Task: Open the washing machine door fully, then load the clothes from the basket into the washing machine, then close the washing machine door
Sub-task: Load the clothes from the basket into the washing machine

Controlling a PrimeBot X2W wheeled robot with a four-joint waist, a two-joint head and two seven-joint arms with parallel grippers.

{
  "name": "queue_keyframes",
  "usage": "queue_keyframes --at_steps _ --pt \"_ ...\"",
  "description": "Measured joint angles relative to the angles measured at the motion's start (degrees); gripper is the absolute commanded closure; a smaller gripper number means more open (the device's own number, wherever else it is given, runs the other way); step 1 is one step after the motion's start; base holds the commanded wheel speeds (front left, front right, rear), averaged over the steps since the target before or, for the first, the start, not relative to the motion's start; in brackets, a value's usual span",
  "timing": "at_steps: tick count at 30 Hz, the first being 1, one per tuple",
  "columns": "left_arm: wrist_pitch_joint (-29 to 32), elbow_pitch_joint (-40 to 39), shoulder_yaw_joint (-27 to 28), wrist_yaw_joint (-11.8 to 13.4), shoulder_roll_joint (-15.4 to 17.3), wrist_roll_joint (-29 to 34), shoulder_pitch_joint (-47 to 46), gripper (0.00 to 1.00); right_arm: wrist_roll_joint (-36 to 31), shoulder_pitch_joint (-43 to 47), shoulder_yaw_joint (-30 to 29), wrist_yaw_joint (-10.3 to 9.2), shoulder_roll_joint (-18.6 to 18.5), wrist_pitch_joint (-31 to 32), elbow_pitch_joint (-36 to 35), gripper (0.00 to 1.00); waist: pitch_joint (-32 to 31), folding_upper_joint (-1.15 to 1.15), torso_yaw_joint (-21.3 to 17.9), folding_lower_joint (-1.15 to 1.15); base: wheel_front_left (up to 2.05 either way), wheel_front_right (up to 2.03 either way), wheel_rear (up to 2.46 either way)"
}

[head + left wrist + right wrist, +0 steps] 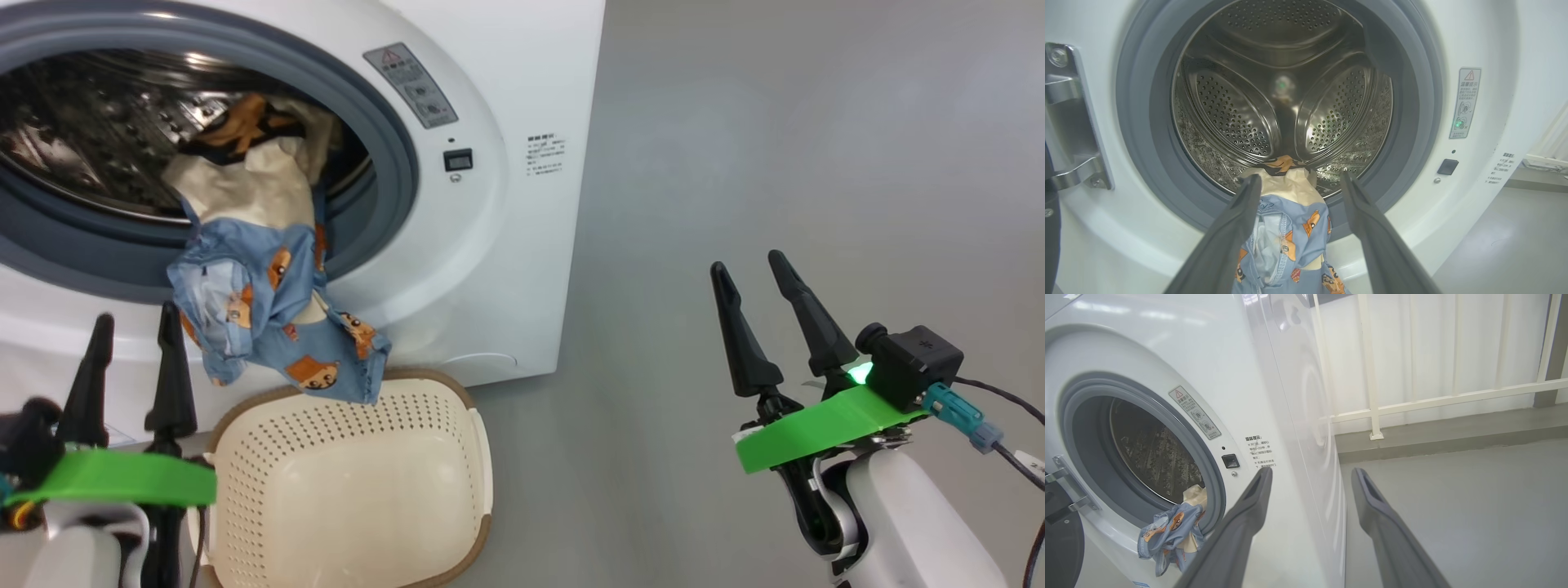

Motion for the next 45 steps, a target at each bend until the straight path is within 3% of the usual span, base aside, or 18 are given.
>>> queue_keyframes --at_steps 19,45 --pt "0.00 -5.73 2.38 0.34 -4.99 3.48 9.60 0.00 -0.87 3.58 -2.42 0.00 -1.52 0.00 3.56 0.00 -4.79 0.00 2.72 0.00 0.00 0.00 0.00" --pt "0.00 -5.88 2.83 0.25 -6.17 4.26 10.41 0.00 -0.87 3.55 -2.59 -0.01 -1.59 0.00 4.38 0.00 -4.54 0.00 2.36 0.00 0.00 0.00 0.00"
